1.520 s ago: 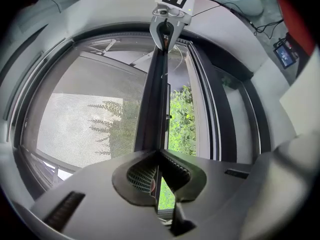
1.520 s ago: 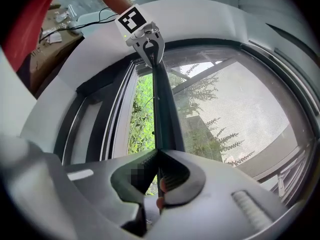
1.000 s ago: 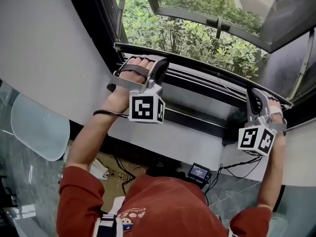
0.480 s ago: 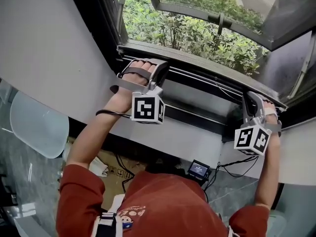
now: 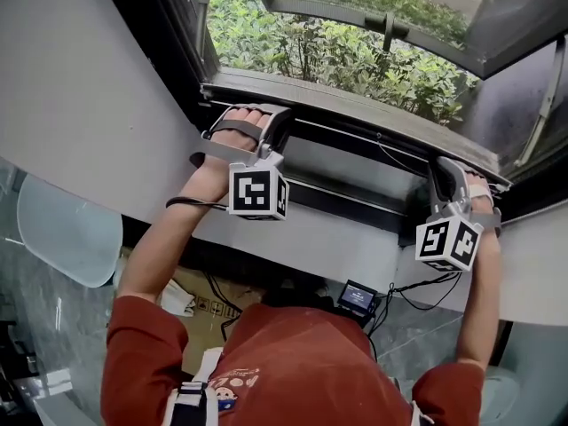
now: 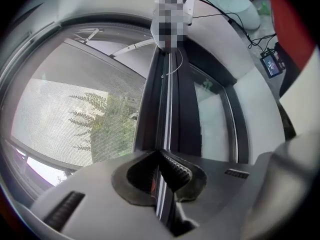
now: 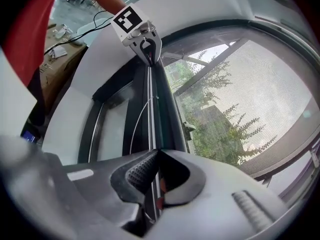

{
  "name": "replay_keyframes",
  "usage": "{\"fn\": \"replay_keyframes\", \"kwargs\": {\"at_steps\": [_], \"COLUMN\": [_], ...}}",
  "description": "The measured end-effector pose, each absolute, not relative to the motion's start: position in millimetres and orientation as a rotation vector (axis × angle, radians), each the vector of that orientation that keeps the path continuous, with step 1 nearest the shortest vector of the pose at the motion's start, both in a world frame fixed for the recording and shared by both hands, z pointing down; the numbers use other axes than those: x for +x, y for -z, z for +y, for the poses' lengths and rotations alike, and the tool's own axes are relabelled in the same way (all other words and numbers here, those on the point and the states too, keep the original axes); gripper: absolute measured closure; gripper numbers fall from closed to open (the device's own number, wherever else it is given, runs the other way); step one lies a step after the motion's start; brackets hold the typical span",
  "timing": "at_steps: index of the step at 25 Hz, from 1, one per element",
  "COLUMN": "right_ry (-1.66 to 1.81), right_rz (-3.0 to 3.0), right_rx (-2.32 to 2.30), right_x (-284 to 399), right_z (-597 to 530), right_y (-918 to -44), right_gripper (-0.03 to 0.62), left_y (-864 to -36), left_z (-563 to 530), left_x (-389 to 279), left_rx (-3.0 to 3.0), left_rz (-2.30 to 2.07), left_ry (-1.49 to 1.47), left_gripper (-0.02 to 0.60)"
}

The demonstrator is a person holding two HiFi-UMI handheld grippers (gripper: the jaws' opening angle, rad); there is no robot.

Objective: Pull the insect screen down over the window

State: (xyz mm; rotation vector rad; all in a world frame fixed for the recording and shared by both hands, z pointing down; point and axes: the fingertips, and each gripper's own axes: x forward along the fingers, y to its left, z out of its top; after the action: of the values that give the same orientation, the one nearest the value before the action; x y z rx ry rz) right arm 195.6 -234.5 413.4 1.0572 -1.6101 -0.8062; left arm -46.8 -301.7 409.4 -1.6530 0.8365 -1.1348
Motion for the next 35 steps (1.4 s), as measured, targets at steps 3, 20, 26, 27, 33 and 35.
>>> {"fn": "replay_keyframes", "kwargs": {"at_steps": [3,20,26,27,33,35], "right_ry": [0.793,0.748,0.743,0.737,0.617,0.577], "right_rz": [-1.617,-1.677,-1.698,-1.699,-1.746,-1.780], "right_rx": [1.057,1.102,1.143,1.152,1.165,1.187], "right_x": [195.4,194.0,195.2,195.2,198.5,198.1], "right_z": [-234.9,-235.2,-237.3,-237.0,-235.5,-235.0], "right_y": [-416.5,-422.2,-420.2,-420.5,-422.2,-422.1], "right_gripper": [0.568,0.565,0.559,0.559,0.559,0.557], "left_y": [-413.0,-419.4,-419.6,-419.7,-422.0,-422.2], "left_z": [-302.1,-302.4,-303.7,-303.5,-303.4,-302.9], "left_x": [-46.8,-47.7,-47.4,-47.6,-44.6,-44.8], "left_rx": [-1.657,-1.666,-1.696,-1.691,-1.690,-1.702], "left_rz": [0.826,0.780,0.772,0.774,0.702,0.680], "left_ry": [1.146,1.161,1.162,1.166,1.244,1.255], "left_gripper": [0.557,0.558,0.557,0.558,0.560,0.560]}}
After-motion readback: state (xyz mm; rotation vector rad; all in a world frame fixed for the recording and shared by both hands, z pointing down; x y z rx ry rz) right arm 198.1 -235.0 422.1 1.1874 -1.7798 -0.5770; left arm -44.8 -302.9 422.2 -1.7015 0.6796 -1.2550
